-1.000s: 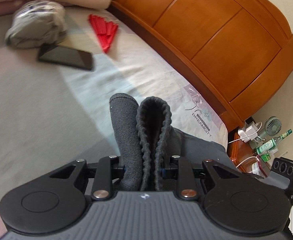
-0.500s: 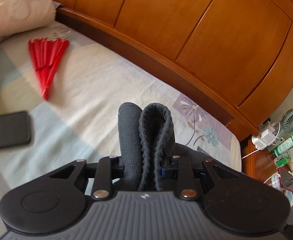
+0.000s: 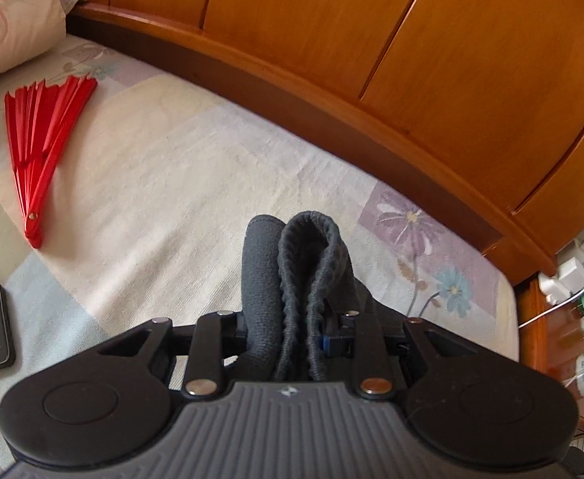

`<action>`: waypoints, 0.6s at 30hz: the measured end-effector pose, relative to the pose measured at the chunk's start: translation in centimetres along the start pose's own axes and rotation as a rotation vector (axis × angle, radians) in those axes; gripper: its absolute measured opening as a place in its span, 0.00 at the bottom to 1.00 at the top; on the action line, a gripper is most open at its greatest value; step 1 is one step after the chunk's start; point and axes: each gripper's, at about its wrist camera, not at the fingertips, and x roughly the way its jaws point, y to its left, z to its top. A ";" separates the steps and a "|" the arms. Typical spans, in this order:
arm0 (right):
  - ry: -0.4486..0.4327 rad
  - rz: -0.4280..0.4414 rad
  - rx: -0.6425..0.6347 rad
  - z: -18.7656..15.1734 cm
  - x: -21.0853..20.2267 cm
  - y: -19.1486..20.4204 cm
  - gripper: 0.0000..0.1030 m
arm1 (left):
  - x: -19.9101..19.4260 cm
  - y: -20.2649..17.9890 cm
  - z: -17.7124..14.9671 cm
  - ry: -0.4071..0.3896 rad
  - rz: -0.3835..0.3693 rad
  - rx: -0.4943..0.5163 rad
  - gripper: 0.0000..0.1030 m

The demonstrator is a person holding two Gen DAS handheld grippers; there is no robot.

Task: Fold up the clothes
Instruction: 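Lift and carry the folded pants with the left gripper toward the headboard, then lower the pants onto the bed and open the left gripper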

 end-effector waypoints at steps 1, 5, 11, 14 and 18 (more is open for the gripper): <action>0.003 -0.003 0.005 -0.2 0.0 -0.2 0.15 | 0.4 0.2 -0.1 0.004 0.001 -0.004 0.25; 0.012 -0.008 0.032 -0.7 0.1 -1.0 0.17 | 0.3 0.6 0.1 0.002 0.035 0.000 0.31; 0.039 -0.011 0.067 -1.4 0.2 -1.9 0.31 | -0.8 1.0 0.8 -0.014 0.107 0.020 0.46; 0.053 -0.001 0.090 -1.8 0.1 -2.0 0.32 | -2.3 1.0 1.2 -0.063 0.166 0.035 0.51; 0.069 0.012 0.107 -2.2 -0.2 -2.0 0.46 | -4.0 1.1 1.2 -0.098 0.152 0.004 0.59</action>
